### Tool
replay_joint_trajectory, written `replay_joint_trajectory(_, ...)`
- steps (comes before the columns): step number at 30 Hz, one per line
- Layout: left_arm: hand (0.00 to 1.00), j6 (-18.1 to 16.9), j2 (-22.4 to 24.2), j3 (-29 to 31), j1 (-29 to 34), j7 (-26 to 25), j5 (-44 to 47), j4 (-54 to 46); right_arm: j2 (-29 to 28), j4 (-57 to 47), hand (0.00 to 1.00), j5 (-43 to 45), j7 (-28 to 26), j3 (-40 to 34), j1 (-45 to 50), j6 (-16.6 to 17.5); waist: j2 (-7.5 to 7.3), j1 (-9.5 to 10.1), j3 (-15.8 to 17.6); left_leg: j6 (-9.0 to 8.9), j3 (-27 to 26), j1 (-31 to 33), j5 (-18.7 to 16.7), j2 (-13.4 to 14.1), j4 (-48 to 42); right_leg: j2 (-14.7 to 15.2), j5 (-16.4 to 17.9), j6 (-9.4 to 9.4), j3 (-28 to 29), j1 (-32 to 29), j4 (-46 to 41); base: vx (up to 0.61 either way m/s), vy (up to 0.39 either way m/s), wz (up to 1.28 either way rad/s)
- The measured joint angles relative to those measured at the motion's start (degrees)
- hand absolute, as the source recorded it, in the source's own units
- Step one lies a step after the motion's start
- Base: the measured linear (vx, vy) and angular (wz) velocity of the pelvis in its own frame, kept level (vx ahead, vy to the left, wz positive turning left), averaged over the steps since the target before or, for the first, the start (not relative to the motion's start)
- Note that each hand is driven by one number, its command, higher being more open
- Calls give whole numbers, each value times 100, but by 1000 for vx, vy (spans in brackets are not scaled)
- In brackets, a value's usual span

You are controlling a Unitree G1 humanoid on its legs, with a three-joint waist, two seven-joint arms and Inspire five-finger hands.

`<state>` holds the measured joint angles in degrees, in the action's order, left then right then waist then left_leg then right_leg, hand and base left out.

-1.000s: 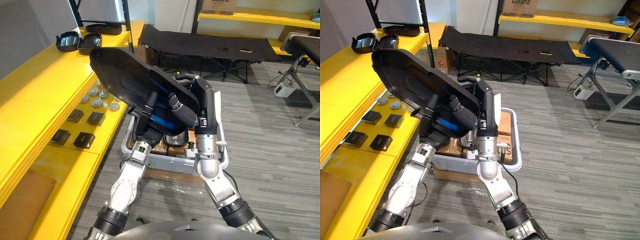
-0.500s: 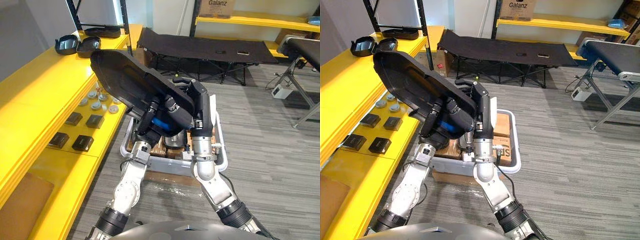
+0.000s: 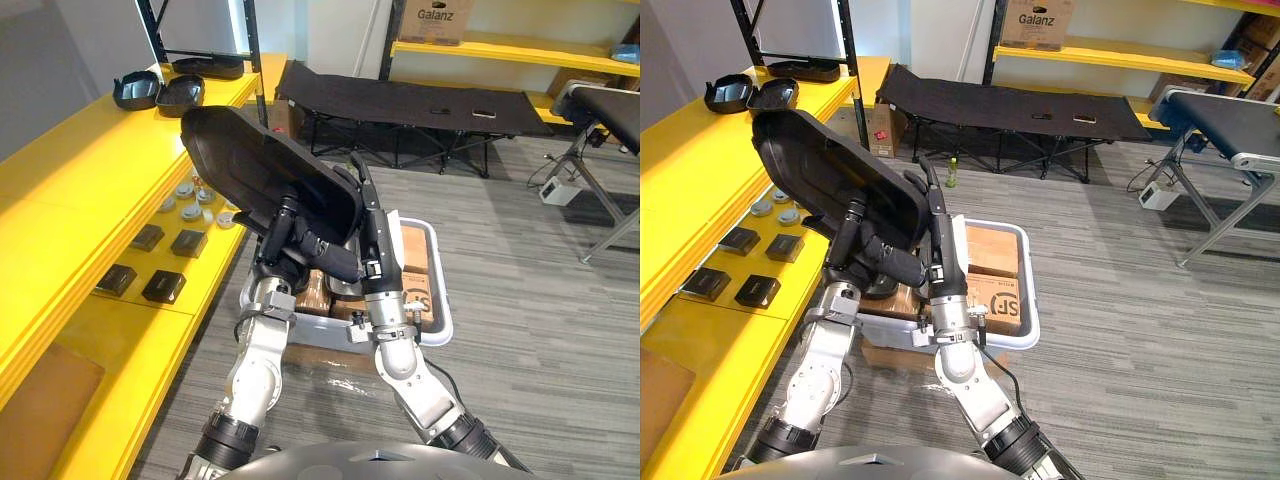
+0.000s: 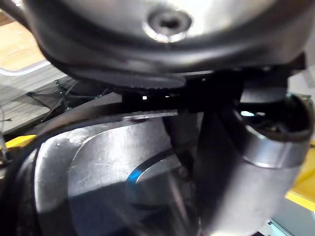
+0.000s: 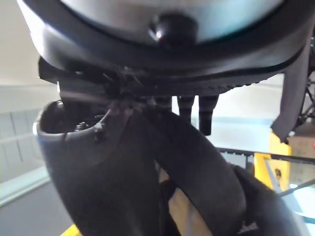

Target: Walk over and take three plastic housings, then place them on the shelf

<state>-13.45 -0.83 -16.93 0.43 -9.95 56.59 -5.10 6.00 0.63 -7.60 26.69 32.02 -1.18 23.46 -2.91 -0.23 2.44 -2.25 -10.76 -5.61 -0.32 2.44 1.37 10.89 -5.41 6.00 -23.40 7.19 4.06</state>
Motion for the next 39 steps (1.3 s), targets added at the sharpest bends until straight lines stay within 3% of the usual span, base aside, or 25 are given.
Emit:
replay_joint_trajectory(5,0,-57,57,330,37,-1096,-2194,-28,3,191,100,11,-117,-15,190,-376,1,-9,1,-1,5,-4,-1,1,12,-3,13,-16,4,-10,-4,0,0,0)
replay_joint_trajectory(7,0,-47,58,548,114,-1767,-3525,-28,5,196,100,10,-176,-24,334,-449,2,-21,1,-5,9,-4,-3,6,26,-11,20,-23,7,-20,-4,0,0,0)
replay_joint_trajectory(10,0,-36,56,921,246,-2321,-4592,-28,20,201,100,5,-271,-22,404,-463,4,-18,2,-7,14,-6,-4,5,39,-20,25,-28,6,-22,-2,0,0,0)
replay_joint_trajectory(16,0,-11,-32,1382,264,-3003,-5900,-77,81,319,100,66,-335,44,484,-460,10,9,7,-8,22,-1,-6,-8,75,-7,32,-35,4,-70,-1,0,0,0)
replay_joint_trajectory(20,0,-30,-161,1389,303,-2979,-6192,-259,107,287,100,449,-473,-14,508,-453,34,-11,22,-21,-8,4,-25,-2,71,-12,38,-42,34,-98,-1,0,0,-6)
replay_joint_trajectory(23,0,-274,-201,1463,767,-2645,-6180,-522,130,-131,100,1035,-1112,-736,826,-453,143,-16,93,-25,-97,12,-119,12,-22,-17,39,-41,147,-110,4,3,4,-15)
replay_joint_trajectory(26,0,-323,-199,1570,1060,-2427,-6166,-683,225,-256,100,1210,-1354,-1247,995,-485,160,-29,106,-37,-139,19,-155,19,-45,-29,40,-40,191,-110,14,18,13,-10)
replay_joint_trajectory(28,0,-533,-198,1640,1258,-2042,-5882,-807,308,-265,100,1366,-1543,-1650,1075,-672,162,-30,113,-39,-142,18,-168,22,-45,-36,41,-39,196,-109,23,0,0,0)
replay_joint_trajectory(34,0,-806,-196,1867,1606,-1491,-5646,-1752,321,-320,100,2245,-2004,-2038,1101,-785,197,10,275,-24,-96,19,-205,30,-108,-40,41,-39,157,-48,33,-4,1,3)
replay_joint_trajectory(37,0,-958,-193,2111,1673,-1327,-5649,-2105,305,-365,100,2279,-2252,-2049,1015,-862,207,30,283,-22,45,31,-209,24,-121,-28,63,-19,3,34,34,-13,0,24)
replay_joint_trajectory(39,0,-1036,-178,2257,1833,-1215,-5677,-2420,274,-382,100,2424,-2413,-2022,900,-942,206,128,287,-14,222,73,-204,5,-131,-17,86,-7,-179,107,34,-3,1,44)
